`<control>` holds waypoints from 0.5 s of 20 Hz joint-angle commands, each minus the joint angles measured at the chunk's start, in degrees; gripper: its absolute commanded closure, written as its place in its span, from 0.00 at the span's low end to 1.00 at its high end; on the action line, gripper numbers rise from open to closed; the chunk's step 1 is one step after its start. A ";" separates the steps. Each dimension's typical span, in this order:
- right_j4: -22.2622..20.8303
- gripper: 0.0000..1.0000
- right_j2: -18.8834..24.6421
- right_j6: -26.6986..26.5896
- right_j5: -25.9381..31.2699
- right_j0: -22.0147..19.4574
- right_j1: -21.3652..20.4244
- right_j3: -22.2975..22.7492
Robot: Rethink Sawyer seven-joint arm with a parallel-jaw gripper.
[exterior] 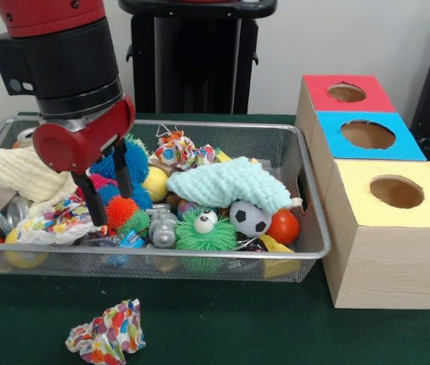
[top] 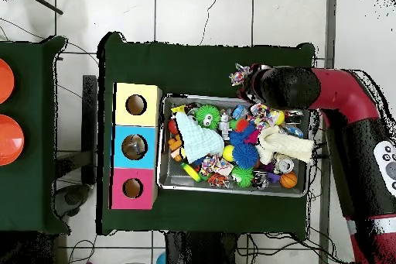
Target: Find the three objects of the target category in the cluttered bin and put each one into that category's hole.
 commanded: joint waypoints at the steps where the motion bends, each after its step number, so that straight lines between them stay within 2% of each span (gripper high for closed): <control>1: -5.41 0.00 -3.27 -13.79 1.09 1.44 3.93 -0.86; 10: -9.62 0.00 -4.08 -9.78 -3.93 2.32 6.15 -0.75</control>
